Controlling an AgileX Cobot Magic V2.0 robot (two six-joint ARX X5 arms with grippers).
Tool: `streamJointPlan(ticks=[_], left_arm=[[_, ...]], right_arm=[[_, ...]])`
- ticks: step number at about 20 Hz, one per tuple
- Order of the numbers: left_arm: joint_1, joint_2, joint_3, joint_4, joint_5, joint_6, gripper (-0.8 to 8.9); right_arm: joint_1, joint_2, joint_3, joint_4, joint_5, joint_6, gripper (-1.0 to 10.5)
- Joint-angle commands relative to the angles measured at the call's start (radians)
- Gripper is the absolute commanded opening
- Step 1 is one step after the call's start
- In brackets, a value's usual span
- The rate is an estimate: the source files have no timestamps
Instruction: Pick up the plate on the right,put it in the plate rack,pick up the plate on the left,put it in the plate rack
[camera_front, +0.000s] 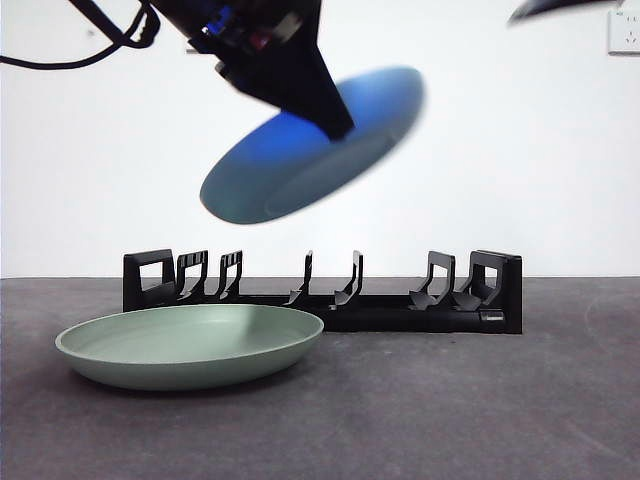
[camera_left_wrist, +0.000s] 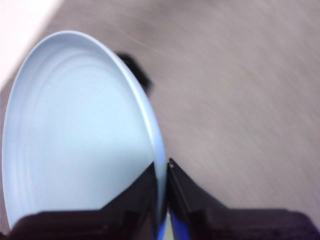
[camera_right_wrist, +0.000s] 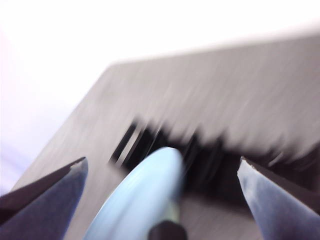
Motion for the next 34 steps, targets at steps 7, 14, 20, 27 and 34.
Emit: streamJointPlan(ticks=[7,14,20,27,34], left_arm=[[0.416,0.01,-0.005,0.482,0.441,-0.652,-0.08],[0.613,0.094,-0.005,0.646,0.6,-0.889,-0.09],[0.643,0.173,-0.005,0.653,0.621,-0.9,-0.09],[0.639,0.25,-0.005,0.652,0.587,-0.9,-0.09],[0.634,0.303,-0.005,0.632,0.534,-0.896,-0.08]], right_arm=[[-0.008,-0.101,-0.003,-0.06,0.098,-0.023,5.0],[-0.007,-0.093,-0.003,-0.087,0.097,-0.022,5.0],[-0.007,-0.093,-0.003,-0.087,0.097,-0.022,5.0],[-0.007,-0.093,-0.003,-0.089,0.097,-0.022,5.0],[-0.007,-0.093,-0.003,-0.089,0.096,-0.022,5.0]])
